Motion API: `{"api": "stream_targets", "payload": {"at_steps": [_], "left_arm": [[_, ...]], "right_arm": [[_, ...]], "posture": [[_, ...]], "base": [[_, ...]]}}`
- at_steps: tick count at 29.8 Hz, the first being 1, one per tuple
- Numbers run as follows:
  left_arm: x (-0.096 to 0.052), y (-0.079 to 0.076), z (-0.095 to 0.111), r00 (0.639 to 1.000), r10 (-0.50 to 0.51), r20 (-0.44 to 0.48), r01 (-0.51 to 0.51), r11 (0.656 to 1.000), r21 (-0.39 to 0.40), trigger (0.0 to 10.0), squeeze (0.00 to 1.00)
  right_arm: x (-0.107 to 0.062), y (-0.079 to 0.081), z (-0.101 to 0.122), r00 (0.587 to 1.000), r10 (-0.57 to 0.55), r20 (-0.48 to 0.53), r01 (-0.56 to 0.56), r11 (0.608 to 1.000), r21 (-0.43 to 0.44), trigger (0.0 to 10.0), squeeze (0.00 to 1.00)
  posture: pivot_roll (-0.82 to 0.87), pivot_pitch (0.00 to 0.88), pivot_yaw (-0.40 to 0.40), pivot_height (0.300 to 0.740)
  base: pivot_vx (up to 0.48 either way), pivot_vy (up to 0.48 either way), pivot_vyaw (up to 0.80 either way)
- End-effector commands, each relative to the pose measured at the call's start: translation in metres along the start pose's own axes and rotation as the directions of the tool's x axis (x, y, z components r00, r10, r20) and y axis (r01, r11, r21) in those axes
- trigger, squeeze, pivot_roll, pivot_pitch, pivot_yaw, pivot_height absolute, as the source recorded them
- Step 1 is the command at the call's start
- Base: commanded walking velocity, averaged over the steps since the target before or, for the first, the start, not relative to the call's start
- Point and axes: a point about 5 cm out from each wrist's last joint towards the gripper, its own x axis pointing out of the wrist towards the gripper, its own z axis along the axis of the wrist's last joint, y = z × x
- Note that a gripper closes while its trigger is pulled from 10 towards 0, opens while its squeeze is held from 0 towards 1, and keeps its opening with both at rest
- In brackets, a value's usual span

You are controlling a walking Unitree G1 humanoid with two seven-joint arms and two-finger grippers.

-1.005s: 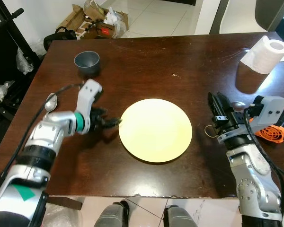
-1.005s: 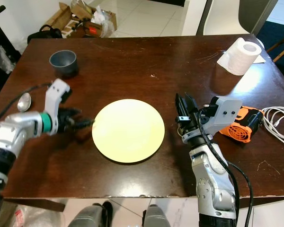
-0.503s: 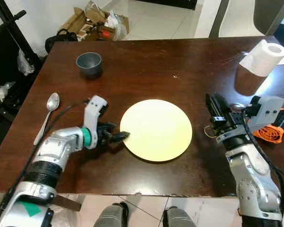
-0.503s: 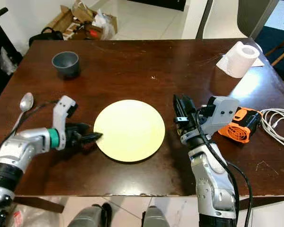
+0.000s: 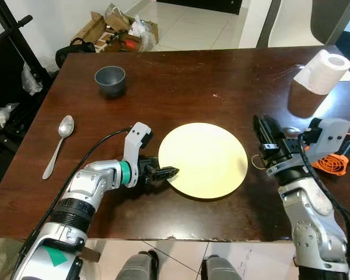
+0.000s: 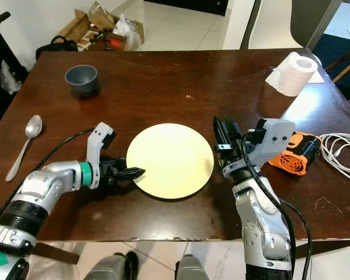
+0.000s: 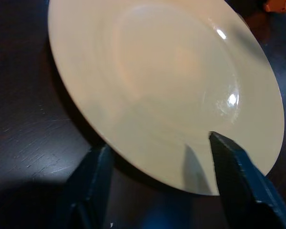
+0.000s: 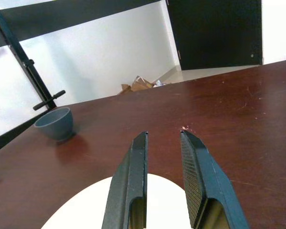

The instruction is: Setting the table

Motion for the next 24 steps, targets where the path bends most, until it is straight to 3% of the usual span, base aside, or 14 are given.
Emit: {"api": "stream_targets", "payload": {"at_steps": [1, 19, 24], "left_arm": [[0.0, 0.003, -0.031, 0.991, 0.027, -0.128, -0.037, 0.996, -0.075, 0.0, 0.0], [0.0, 0.002, -0.015, 0.998, 0.014, -0.066, -0.02, 0.995, -0.095, 0.0, 0.0], [0.0, 0.0, 0.002, 1.0, 0.0, 0.0, 0.0, 0.994, -0.106, 0.0, 0.0]], "right_arm": [[-0.002, -0.001, 0.001, 1.0, -0.008, -0.004, 0.008, 1.0, -0.002, 10.0, 0.0], [-0.001, 0.0, 0.0, 1.0, -0.007, -0.005, 0.007, 1.0, 0.002, 10.0, 0.0], [-0.002, -0.001, 0.001, 1.0, -0.012, -0.003, 0.012, 1.0, 0.0, 10.0, 0.0]], "posture": [[-0.01, 0.034, 0.101, 0.74], [-0.01, 0.039, 0.096, 0.74], [-0.01, 0.038, 0.097, 0.74]], "base": [[0.0, 0.0, 0.0], [0.0, 0.0, 0.0], [0.0, 0.0, 0.0]]}}
